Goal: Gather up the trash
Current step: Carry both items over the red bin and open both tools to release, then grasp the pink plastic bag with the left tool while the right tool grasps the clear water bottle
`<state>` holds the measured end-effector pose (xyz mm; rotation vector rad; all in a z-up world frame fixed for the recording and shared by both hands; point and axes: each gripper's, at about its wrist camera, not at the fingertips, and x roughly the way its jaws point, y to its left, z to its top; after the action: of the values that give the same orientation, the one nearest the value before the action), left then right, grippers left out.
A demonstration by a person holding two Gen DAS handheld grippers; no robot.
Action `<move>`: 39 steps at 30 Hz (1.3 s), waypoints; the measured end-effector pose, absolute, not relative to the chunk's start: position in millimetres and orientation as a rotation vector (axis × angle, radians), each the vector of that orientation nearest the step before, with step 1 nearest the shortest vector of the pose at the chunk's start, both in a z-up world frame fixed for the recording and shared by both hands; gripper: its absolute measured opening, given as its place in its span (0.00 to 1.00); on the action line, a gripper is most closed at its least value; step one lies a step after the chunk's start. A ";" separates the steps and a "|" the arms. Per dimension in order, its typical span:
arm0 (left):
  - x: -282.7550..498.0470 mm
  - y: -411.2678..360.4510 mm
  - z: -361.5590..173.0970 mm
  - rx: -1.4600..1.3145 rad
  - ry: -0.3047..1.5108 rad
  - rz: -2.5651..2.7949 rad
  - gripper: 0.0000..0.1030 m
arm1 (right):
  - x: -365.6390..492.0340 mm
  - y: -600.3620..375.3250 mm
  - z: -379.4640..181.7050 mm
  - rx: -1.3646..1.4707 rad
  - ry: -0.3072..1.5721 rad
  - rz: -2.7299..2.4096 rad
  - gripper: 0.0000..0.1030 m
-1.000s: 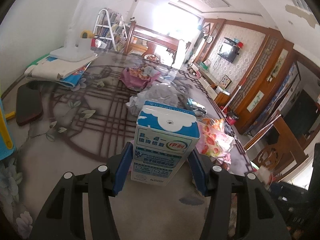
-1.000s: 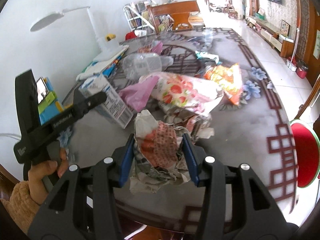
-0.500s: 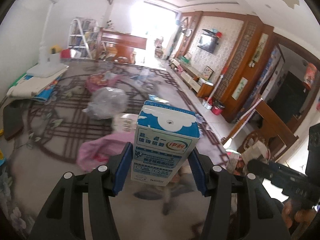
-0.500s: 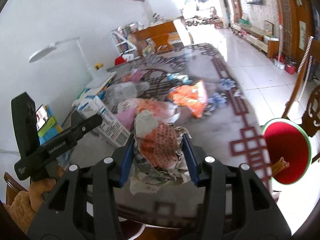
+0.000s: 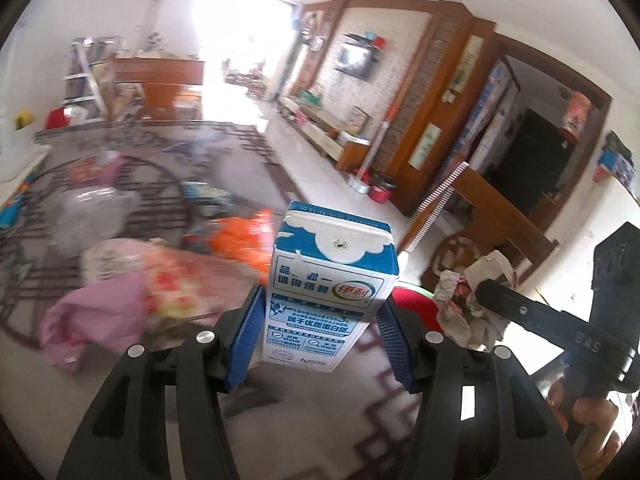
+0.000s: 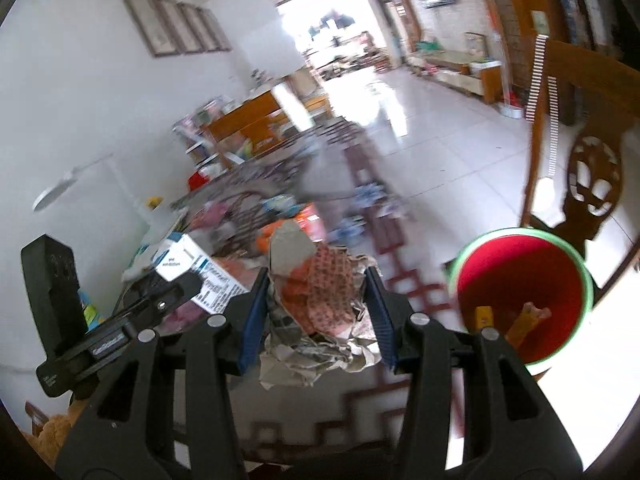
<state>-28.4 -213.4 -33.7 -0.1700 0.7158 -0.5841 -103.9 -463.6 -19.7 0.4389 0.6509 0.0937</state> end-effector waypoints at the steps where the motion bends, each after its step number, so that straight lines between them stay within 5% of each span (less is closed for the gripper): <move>1: -27.4 -223.1 -34.0 -0.162 0.718 -0.602 0.51 | -105.9 -472.8 -21.6 0.443 0.649 0.067 0.44; 21: 25.0 -434.2 -76.3 0.015 0.863 -0.918 0.52 | -105.8 -615.8 -90.1 0.532 0.717 -0.302 0.45; 23: 28.4 -438.6 -81.2 0.016 0.880 -0.920 0.55 | -103.5 -620.6 -96.5 0.539 0.722 -0.316 0.50; 26: 32.2 -436.4 -83.4 -0.006 0.870 -0.909 0.78 | -102.3 -627.5 -102.6 0.567 0.720 -0.344 0.66; 39: 24.7 -360.6 -56.0 -0.046 0.783 -0.781 0.78 | -99.8 -597.1 -66.0 0.552 0.670 -0.289 0.71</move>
<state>24.7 -360.6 -56.0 -0.0457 0.7828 -0.7809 -99.8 -597.1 -66.0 0.5523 0.6698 -0.2888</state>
